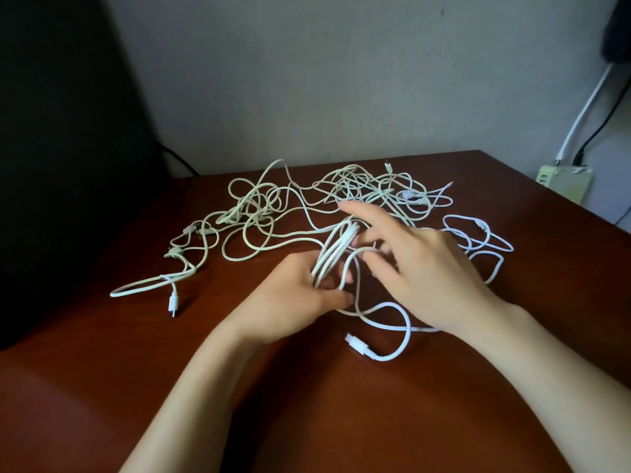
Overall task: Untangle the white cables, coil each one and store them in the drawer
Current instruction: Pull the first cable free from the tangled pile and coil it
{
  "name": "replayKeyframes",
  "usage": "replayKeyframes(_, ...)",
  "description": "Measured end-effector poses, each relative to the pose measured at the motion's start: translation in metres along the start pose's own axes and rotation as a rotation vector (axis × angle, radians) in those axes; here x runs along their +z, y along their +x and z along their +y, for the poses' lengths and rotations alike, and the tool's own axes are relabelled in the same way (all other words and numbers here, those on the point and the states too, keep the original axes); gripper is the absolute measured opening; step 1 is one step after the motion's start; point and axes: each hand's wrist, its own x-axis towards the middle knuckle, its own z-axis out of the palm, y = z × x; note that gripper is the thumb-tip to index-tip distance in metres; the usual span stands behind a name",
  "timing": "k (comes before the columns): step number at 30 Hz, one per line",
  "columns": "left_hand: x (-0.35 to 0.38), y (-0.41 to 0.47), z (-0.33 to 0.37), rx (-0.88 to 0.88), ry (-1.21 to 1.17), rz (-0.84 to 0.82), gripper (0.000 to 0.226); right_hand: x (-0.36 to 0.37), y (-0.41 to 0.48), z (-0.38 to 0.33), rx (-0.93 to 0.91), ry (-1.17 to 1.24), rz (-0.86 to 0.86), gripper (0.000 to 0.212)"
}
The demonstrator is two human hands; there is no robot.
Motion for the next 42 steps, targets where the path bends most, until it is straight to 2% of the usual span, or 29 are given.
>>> replayKeyframes(4,-0.005,-0.002,0.001,-0.022,-0.175,-0.112,0.015,-0.004,0.003,0.005,0.026,0.055,0.023,0.032)
replayKeyframes(7,-0.006,-0.005,0.001,0.005,-0.188,-0.142,0.004,-0.004,0.003,0.003,-0.015,0.02,0.038,0.037)
replayKeyframes(10,-0.009,-0.006,0.0,0.008,-0.245,-0.155,0.027,-0.006,0.004,0.002,-0.127,-0.012,0.067,0.037)
replayKeyframes(14,-0.007,-0.006,-0.003,-0.055,-0.294,-0.106,0.038,-0.008,0.003,0.003,-0.305,-0.055,0.095,0.035)
replayKeyframes(17,-0.004,-0.004,-0.003,-0.069,-0.306,-0.08,0.045,-0.006,0.003,0.004,-0.355,-0.107,0.155,0.035)
replayKeyframes(20,0.0,-0.003,0.0,-0.089,-0.339,-0.071,0.064,-0.008,0.004,0.003,-0.359,-0.114,0.212,0.022)
replayKeyframes(24,0.002,-0.004,0.006,-0.138,-0.38,-0.154,0.061,-0.009,0.003,0.005,-0.369,-0.098,0.274,0.016)
replayKeyframes(28,0.002,-0.006,0.007,-0.182,-0.287,-0.213,0.06,-0.01,0.004,0.003,-0.407,-0.052,0.278,0.012)
replayKeyframes(34,0.004,-0.004,0.01,-0.249,-0.128,-0.327,0.088,-0.013,0.006,0.006,-0.476,-0.08,0.257,0.011)
replayKeyframes(37,0.002,-0.004,0.013,-0.284,-0.097,-0.412,0.095,-0.011,0.006,0.01,-0.463,-0.072,0.227,0.01)
replayKeyframes(39,0.011,0.001,0.014,-0.242,-0.215,-0.434,0.093,-0.009,0.006,0.014,-0.406,-0.041,0.185,0.014)
replayKeyframes(40,0.012,-0.002,0.014,-0.201,-0.311,-0.417,0.085,-0.008,0.006,0.016,-0.355,-0.003,0.148,0.018)
replayKeyframes(41,0.012,-0.005,0.017,-0.134,-0.354,-0.398,0.068,-0.008,0.005,0.017,-0.29,0.052,0.103,0.022)
replayKeyframes(42,0.011,-0.006,0.018,-0.077,-0.331,-0.384,0.056,-0.006,0.005,0.019,-0.215,0.125,0.048,0.023)
